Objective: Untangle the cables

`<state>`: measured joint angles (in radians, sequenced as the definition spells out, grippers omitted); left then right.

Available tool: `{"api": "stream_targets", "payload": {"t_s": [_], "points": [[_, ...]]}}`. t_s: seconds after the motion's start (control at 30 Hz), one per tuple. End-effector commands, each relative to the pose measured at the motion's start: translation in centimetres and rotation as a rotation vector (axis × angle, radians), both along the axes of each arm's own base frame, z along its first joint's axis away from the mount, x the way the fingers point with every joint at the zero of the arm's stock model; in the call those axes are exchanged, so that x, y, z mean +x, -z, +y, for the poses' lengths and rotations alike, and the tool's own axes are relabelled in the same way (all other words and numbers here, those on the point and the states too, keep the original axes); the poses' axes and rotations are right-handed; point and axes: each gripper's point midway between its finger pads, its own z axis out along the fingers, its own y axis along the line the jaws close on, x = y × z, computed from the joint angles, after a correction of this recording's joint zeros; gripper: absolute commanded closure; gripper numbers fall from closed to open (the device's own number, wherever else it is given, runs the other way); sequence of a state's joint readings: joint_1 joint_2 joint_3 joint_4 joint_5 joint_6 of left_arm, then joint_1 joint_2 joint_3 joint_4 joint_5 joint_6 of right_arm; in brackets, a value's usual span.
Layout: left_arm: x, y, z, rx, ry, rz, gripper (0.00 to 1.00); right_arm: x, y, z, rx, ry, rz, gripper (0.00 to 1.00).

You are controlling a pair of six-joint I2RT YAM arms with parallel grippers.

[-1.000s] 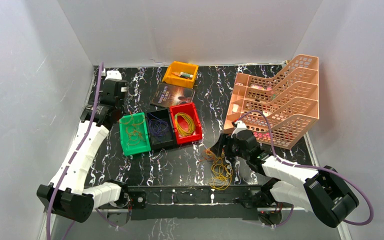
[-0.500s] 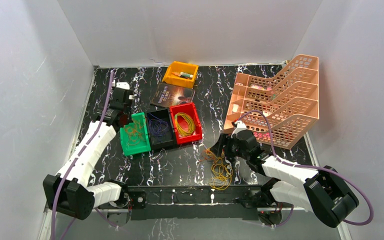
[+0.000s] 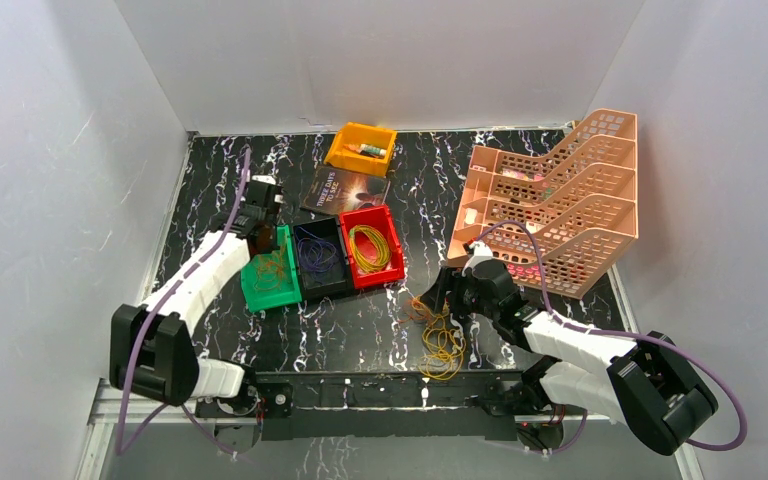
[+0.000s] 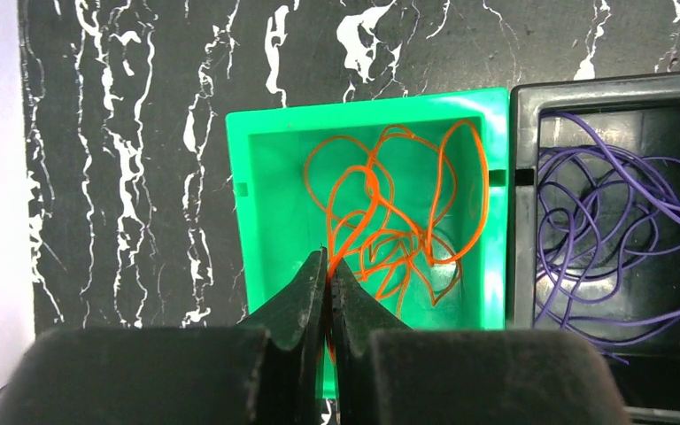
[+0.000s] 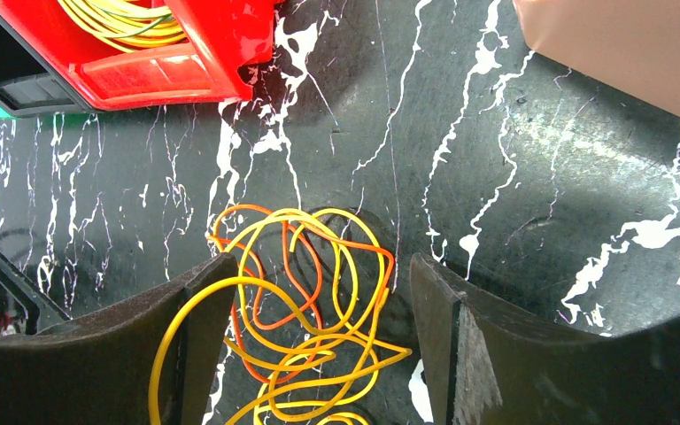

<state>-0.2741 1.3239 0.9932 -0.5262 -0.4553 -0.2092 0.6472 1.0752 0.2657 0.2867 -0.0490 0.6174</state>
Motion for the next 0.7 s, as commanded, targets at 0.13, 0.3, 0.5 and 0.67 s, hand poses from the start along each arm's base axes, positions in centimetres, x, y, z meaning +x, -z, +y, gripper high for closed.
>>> {"api": "stream_targets", "payload": {"t_s": [0.13,0.3,0.5,0.67], "points": [[0.8,3.3,-0.2,0.009,0.015,0.118,1.00,1.4,-2.4,0.8,0.047,0.003,-0.072,0.20],[0.6,5.2,0.7,0.070,-0.003,0.217,1.00,1.2,-2.2,0.7,0.050,0.007,-0.069,0.20],[0.0,6.4,1.0,0.078,-0.016,0.261,1.00,1.3,-2.2,0.7,0.048,0.008,-0.071,0.20],[0.8,4.1,1.1,0.079,-0.023,0.179,0.88,1.3,-2.1,0.9,0.049,0.002,-0.068,0.20]]}}
